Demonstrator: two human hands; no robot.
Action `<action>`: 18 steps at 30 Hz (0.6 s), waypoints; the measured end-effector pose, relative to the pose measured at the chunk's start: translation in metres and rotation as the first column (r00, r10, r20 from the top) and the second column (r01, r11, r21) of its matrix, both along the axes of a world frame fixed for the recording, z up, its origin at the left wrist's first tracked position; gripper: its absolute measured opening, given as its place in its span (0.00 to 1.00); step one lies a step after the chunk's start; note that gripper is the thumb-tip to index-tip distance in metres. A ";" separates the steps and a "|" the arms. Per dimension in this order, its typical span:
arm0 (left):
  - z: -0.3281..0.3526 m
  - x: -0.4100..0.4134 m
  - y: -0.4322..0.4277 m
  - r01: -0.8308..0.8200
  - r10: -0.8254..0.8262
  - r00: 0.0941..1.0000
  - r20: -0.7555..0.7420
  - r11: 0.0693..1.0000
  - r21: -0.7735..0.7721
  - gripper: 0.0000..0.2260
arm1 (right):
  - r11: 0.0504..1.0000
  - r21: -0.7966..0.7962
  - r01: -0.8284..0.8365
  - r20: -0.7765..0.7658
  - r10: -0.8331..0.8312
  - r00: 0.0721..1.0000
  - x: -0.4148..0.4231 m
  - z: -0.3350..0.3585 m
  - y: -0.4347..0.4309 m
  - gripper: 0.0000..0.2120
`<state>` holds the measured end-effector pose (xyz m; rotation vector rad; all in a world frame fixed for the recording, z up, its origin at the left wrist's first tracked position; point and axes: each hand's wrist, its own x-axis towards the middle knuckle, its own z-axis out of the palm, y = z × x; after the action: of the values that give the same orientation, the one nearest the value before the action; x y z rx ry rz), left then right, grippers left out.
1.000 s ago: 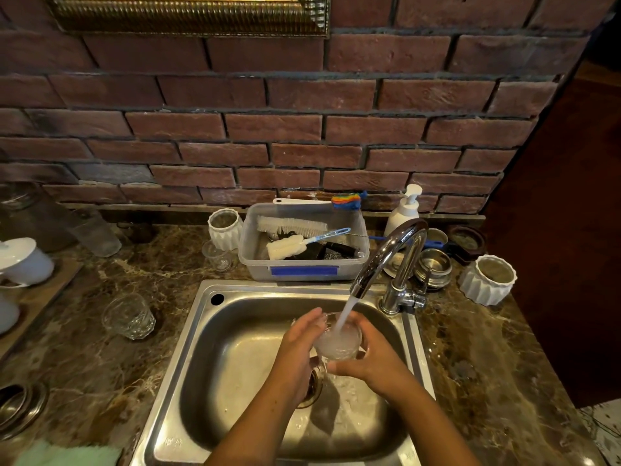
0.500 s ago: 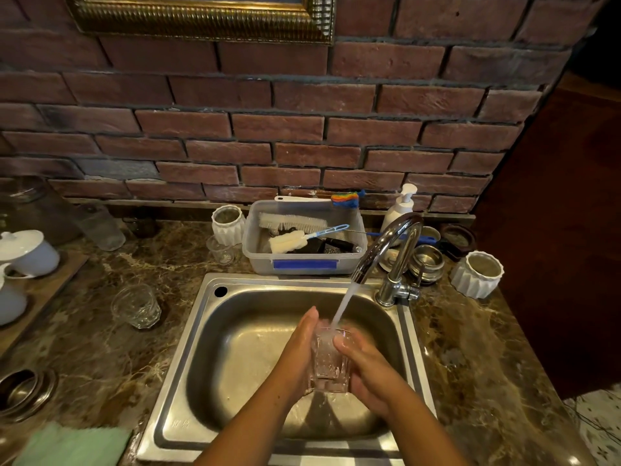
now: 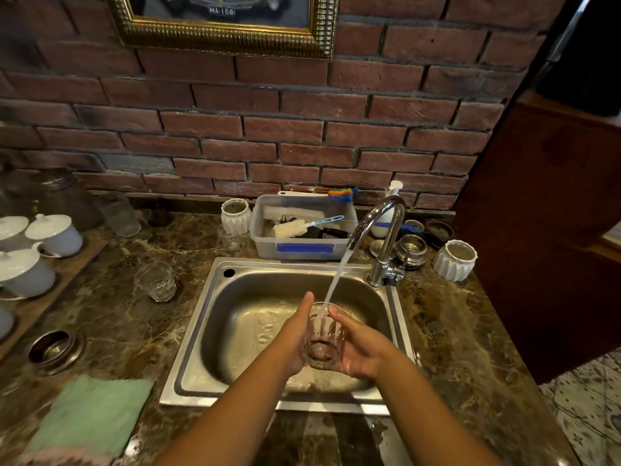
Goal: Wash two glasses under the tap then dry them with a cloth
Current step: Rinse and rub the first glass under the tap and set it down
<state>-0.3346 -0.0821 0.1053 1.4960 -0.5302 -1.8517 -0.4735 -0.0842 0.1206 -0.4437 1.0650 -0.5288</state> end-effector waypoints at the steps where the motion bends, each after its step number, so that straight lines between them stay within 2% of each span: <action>1: 0.002 0.000 0.002 -0.005 0.005 1.000 -0.011 1.000 0.000 0.33 | 1.000 -0.010 -0.008 -0.003 0.008 1.000 0.000 0.001 0.002 0.25; 5: 0.002 -0.001 0.013 -0.065 0.068 0.991 -0.113 0.997 0.033 0.41 | 0.989 -0.146 -0.032 -0.062 0.023 0.998 -0.002 0.013 0.006 0.20; 7: 0.002 -0.004 0.021 -0.115 0.127 0.973 -0.193 0.991 0.074 0.44 | 0.961 -0.268 -0.067 -0.128 0.033 0.991 -0.001 0.020 0.005 0.24; 11: 0.006 -0.006 0.033 -0.231 0.249 0.905 -0.346 0.969 0.091 0.37 | 0.870 -0.455 -0.188 -0.270 0.067 0.961 0.000 0.030 0.005 0.25; 14: 0.014 -0.006 0.038 -0.262 0.265 0.888 -0.376 0.963 0.060 0.31 | 0.750 -0.545 -0.376 -0.425 0.139 0.894 0.000 0.041 0.004 0.27; 18: 0.015 -0.002 0.042 -0.225 0.214 0.936 -0.279 0.974 -0.006 0.33 | 0.480 -0.527 -0.702 -0.695 0.232 0.681 -0.002 0.068 -0.005 0.35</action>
<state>-0.3368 -0.0398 0.1204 1.1905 -0.2514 -1.8218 -0.4760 -0.0891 0.1884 -1.7401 1.1249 -0.2954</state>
